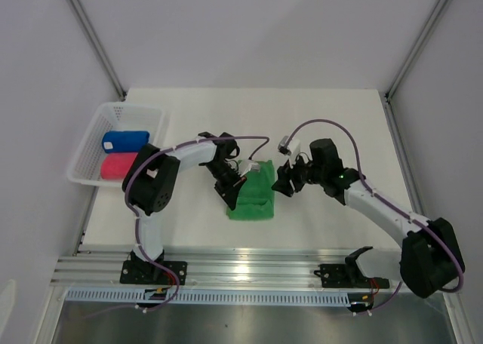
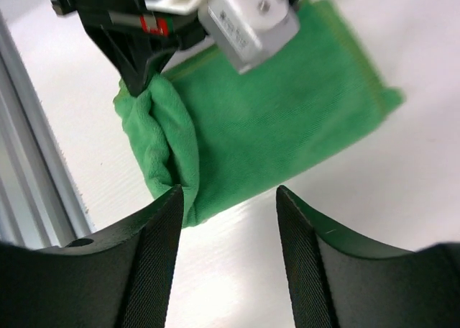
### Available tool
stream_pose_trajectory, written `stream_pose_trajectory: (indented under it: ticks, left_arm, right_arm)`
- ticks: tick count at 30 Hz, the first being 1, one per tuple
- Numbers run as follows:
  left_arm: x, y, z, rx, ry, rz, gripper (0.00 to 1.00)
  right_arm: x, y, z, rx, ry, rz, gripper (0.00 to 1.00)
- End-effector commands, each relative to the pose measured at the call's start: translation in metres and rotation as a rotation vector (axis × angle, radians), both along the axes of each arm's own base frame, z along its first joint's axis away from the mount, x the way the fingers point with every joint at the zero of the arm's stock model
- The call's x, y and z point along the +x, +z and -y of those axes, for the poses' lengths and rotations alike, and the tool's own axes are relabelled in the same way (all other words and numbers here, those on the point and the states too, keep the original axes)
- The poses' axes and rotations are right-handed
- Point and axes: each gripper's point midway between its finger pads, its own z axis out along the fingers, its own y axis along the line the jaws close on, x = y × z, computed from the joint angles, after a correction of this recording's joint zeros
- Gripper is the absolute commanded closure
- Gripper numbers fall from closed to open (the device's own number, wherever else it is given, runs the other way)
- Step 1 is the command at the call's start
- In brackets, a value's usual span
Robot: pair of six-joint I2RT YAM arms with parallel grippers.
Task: Roll the towels
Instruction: Roll the towel
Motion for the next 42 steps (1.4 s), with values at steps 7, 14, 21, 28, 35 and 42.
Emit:
stream_pose_trajectory:
  ticks: [7, 14, 21, 28, 35, 42]
  left_arm:
    - [0.010, 0.001, 0.001, -0.002, 0.012, 0.012, 0.99]
    - [0.012, 0.003, 0.004, -0.013, 0.022, 0.010, 0.99]
    - [0.013, 0.002, 0.004, -0.006, 0.029, 0.012, 0.99]
    - [0.015, 0.001, 0.003, 0.002, 0.038, 0.028, 0.99]
    - [0.015, 0.001, 0.001, 0.009, 0.036, 0.041, 0.99]
    - [0.016, 0.001, -0.001, 0.013, 0.029, 0.057, 0.88]
  right_arm:
    - [0.010, 0.121, -0.003, 0.371, 0.095, 0.272, 0.01]
    - [-0.015, 0.067, -0.028, 0.021, 0.259, 0.442, 0.17]
    - [-0.045, 0.010, -0.070, -0.092, 0.376, 0.443, 0.45]
    - [-0.033, -0.042, -0.084, -0.231, 0.371, 0.396, 0.45]
    - [-0.026, -0.058, -0.086, -0.288, 0.348, 0.339, 0.45]
    - [-0.039, -0.068, -0.083, -0.272, 0.400, 0.258, 0.86]
